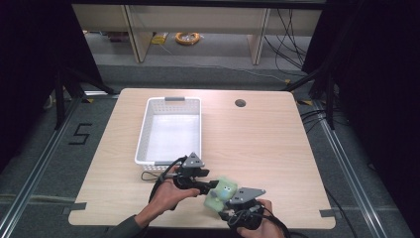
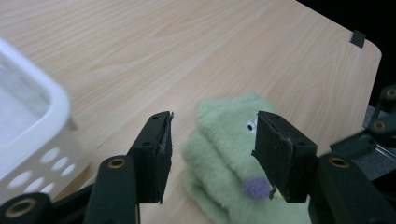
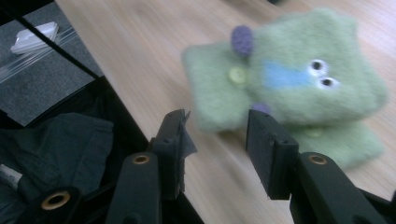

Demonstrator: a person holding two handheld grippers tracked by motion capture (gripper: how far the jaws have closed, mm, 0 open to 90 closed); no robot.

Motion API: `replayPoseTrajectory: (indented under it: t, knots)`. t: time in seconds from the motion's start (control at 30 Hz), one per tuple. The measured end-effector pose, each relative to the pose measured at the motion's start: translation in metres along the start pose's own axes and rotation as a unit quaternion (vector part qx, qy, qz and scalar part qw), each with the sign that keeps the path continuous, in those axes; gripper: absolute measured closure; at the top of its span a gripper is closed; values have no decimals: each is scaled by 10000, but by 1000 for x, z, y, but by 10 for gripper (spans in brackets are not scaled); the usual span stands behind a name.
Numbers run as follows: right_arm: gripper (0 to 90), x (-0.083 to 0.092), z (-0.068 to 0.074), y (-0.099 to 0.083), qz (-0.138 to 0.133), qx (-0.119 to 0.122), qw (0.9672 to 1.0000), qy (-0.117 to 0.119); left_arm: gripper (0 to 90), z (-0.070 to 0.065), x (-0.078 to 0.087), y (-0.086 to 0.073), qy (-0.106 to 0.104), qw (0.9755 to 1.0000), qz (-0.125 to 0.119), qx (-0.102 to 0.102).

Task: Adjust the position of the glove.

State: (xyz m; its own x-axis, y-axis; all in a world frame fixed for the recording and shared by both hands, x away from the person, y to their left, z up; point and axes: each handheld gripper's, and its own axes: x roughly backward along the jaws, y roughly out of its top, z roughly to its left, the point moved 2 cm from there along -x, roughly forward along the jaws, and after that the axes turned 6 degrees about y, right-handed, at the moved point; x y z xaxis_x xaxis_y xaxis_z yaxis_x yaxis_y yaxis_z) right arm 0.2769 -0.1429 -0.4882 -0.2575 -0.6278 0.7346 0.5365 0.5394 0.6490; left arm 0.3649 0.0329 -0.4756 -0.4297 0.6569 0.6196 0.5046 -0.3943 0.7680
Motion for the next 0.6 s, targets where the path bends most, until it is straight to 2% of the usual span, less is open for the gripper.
replayPoseTrajectory:
  t: [0.03, 0.1, 0.13, 0.23, 0.27, 0.33, 0.43, 0.47, 0.5, 0.53, 0.57, 0.6]
  knots:
    - [589, -2, 0, 0, 5, 119, 9999, -62, 465, 0, 0, 0, 0, 10000, 0, 0]
    - [592, -5, 2, 0, 79, 173, 9998, -82, 468, -2, -7, 3, -56, 10000, 49, -46]
    - [590, -10, 3, 0, 71, 255, 9996, -75, 502, -2, -11, 5, -64, 9998, 99, -167]
    - [587, -14, 5, 0, 77, 219, 9997, -69, 500, -2, -17, 6, -135, 9996, 180, -196]
    - [586, -18, 4, 0, 116, 329, 9993, -126, 497, -2, -19, 7, -160, 9994, 216, -213]
    - [593, -18, 4, 1, 209, 215, 9994, -200, 490, -1, -27, 8, -153, 9993, 265, -206]
    - [605, -21, 2, 1, 193, 242, 9992, -265, 491, 0, -31, 7, -146, 9991, 336, -231]
    - [611, -22, 2, 1, 263, 266, 9988, -314, 495, 2, -33, 5, -159, 9986, 463, -221]
    - [613, -23, 1, 1, 244, 305, 9985, -376, 503, 2, -34, 4, -198, 9986, 468, -174]
    - [612, -23, 1, 1, 317, 326, 9983, -354, 520, 3, -35, 3, -231, 9982, 508, -209]
    - [612, -24, 2, 0, 346, 145, 9988, -320, 549, 3, -35, 1, -217, 9981, 534, -207]
    - [612, -24, 2, 0, 346, 145, 9988, -320, 574, 3, -35, 1, -217, 9981, 534, -207]
